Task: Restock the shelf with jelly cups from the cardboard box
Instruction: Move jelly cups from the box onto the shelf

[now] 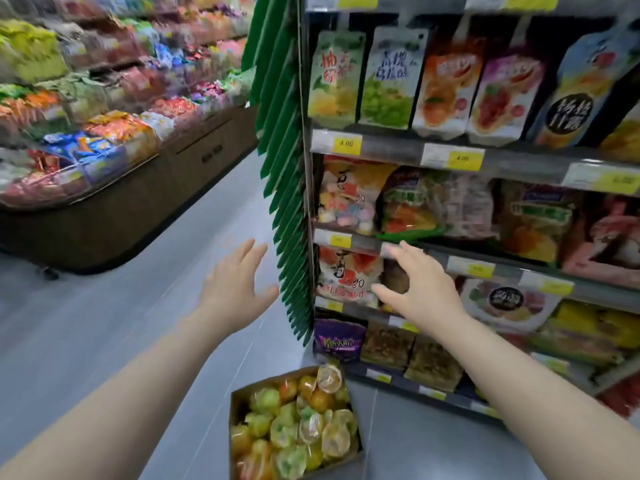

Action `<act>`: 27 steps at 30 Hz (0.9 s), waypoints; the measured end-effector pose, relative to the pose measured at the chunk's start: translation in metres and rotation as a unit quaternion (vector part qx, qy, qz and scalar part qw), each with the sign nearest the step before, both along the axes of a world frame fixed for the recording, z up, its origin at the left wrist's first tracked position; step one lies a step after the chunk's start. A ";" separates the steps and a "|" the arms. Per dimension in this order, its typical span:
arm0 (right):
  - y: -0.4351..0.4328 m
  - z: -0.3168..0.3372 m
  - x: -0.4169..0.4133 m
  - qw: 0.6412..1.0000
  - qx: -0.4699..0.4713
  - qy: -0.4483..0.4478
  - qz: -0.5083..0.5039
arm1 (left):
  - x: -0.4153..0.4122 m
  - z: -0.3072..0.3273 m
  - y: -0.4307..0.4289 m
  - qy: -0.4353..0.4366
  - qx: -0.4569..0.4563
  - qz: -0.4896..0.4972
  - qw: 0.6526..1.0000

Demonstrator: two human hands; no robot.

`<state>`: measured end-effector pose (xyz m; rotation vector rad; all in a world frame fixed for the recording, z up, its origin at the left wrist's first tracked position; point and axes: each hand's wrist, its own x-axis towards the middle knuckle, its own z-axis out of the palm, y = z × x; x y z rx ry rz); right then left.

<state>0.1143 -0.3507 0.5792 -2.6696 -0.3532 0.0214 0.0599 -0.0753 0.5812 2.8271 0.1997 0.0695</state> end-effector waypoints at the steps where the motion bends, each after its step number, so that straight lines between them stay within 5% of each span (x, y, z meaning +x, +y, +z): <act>1: 0.010 -0.018 -0.001 1.000 0.008 0.023 -0.004 | -0.001 -0.018 0.012 0.021 -0.006 -0.005 1.000; 14: 0.108 -0.297 -0.017 0.967 0.078 0.214 -0.109 | 0.001 -0.285 0.084 0.231 -0.090 -0.037 0.968; 23: 0.114 -0.508 -0.020 0.955 0.063 0.267 -0.113 | 0.014 -0.512 0.051 0.241 -0.134 -0.020 0.961; 27: 0.114 -0.581 -0.011 0.956 0.065 0.259 -0.124 | 0.016 -0.592 0.047 0.232 -0.152 0.062 0.959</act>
